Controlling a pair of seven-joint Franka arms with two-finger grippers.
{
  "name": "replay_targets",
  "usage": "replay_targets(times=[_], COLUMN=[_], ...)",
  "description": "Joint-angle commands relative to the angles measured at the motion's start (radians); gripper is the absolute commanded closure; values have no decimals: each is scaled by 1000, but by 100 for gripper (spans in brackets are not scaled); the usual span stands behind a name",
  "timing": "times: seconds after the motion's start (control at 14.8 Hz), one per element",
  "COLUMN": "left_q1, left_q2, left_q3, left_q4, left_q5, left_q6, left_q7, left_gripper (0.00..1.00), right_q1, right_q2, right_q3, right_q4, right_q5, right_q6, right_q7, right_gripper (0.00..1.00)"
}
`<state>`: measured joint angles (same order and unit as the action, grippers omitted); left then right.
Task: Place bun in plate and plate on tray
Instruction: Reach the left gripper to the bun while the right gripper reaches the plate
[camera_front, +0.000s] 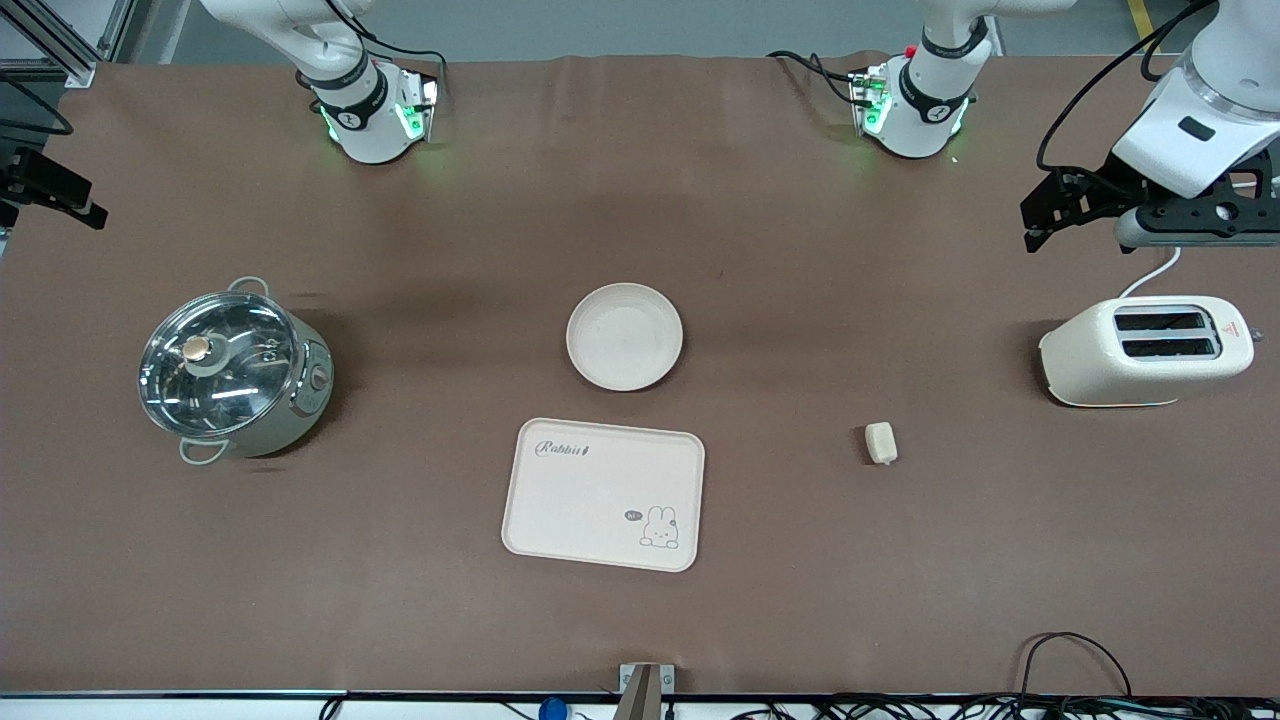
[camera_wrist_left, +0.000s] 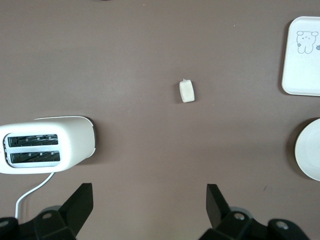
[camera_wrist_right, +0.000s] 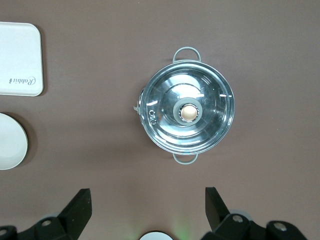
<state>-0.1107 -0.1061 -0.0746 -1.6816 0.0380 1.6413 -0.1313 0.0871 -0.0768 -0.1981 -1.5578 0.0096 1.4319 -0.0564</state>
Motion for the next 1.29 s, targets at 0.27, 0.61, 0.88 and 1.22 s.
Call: replay_targets(times=[0.27,0.61,0.88,1.22], left_q1=[-4,-20,-17,-32], left_q2=[64,415,627,764], left_q3=[-5,-16,-16,-20], left_q4=[36,40,33,-53], left_q5=[14,-12,-41,-53], left_q6=[-29,225,469,812], left_q7=[1,-63,-161,-199], left_gripper=[0,0,0,0], right_q1=[3,110,157,276], right_q2=[-15,0,78,114], right_q3=[0,2,0,0], right_q4=[-19,-62,-171,-338], right_q5=[6,15,133,242], right_q6=[-1,4,125,339], right_q7=[15,23,27,98], right_gripper=[0,0,0,0])
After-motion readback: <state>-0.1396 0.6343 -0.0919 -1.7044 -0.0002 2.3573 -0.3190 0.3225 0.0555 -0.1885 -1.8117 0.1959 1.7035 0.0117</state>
